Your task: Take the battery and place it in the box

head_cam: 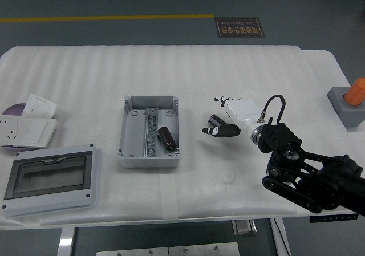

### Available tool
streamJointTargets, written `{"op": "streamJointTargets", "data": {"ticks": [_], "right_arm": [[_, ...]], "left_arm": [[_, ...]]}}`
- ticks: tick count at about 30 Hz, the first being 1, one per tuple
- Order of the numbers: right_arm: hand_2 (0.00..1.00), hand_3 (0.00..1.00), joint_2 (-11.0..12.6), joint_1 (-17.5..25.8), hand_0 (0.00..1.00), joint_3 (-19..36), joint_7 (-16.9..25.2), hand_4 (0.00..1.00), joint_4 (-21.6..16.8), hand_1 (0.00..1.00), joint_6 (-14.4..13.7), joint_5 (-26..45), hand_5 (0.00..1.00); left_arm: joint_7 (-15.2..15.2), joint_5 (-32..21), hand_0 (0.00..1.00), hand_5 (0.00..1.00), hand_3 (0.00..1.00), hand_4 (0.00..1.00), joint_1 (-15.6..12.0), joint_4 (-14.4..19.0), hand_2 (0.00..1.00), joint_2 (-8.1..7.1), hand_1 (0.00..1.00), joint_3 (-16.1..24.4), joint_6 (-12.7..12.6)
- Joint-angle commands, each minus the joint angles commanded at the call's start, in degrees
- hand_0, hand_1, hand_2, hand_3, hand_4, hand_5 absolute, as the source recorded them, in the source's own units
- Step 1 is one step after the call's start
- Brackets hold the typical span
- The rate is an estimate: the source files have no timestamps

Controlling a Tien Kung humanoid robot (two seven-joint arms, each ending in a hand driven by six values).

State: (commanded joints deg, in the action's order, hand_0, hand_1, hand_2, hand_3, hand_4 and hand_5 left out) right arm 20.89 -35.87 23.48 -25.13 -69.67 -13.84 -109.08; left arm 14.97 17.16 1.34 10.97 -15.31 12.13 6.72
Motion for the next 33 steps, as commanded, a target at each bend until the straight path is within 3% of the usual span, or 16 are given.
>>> {"op": "streamJointTargets", "data": {"ticks": [13,14,19,20,25,26,33], "right_arm": [[0.701,0.889,-0.5,0.1,0.547,-2.5,-0.9,0.986,2.1,0.624,-1.8,-0.5,0.783],[0.643,0.802,-0.5,0.1,0.471,-2.6,-0.9,0.911,2.3,0.563,-2.1,-0.6,0.719],[0.643,0.802,-0.9,0.0,0.471,-3.3,-0.7,0.911,3.3,0.563,-3.1,-0.4,0.719],[0.542,0.661,-0.9,-0.1,0.395,-3.4,-0.7,0.743,3.5,0.479,-3.2,-0.3,0.551],[0.542,0.661,-1.4,-0.2,0.395,-4.0,-0.4,0.743,4.3,0.479,-4.0,0.0,0.551],[0.461,0.623,-1.5,-0.3,0.353,-4.1,-0.3,0.667,4.5,0.436,-4.1,0.1,0.464],[0.438,0.606,-2.2,-0.5,0.341,-4.8,0.0,0.63,5.2,0.423,-4.8,0.4,0.429]], "left_arm": [[-0.1,0.1,0.611,0.51,0.558,0.474,0.0,0.0,0.565,0.03,0.668,-0.1,0.0],[-0.2,0.1,0.611,0.509,0.557,0.473,0.0,0.0,0.565,0.03,0.669,-0.1,0.0],[-0.3,0.0,0.611,0.509,0.557,0.473,0.0,0.0,0.565,0.03,0.669,-0.2,-0.1],[-0.3,0.0,0.612,0.51,0.555,0.473,0.0,0.0,0.565,0.03,0.669,-0.2,-0.1],[-0.6,-0.2,0.612,0.51,0.555,0.473,0.0,0.0,0.565,0.05,0.669,-0.5,-0.1],[-0.6,-0.2,0.611,0.509,0.555,0.472,0.0,0.0,0.564,0.06,0.669,-0.5,-0.2],[-1.0,-0.4,0.609,0.507,0.555,0.473,0.1,0.0,0.564,0.03,0.669,-0.8,-0.3]]}}
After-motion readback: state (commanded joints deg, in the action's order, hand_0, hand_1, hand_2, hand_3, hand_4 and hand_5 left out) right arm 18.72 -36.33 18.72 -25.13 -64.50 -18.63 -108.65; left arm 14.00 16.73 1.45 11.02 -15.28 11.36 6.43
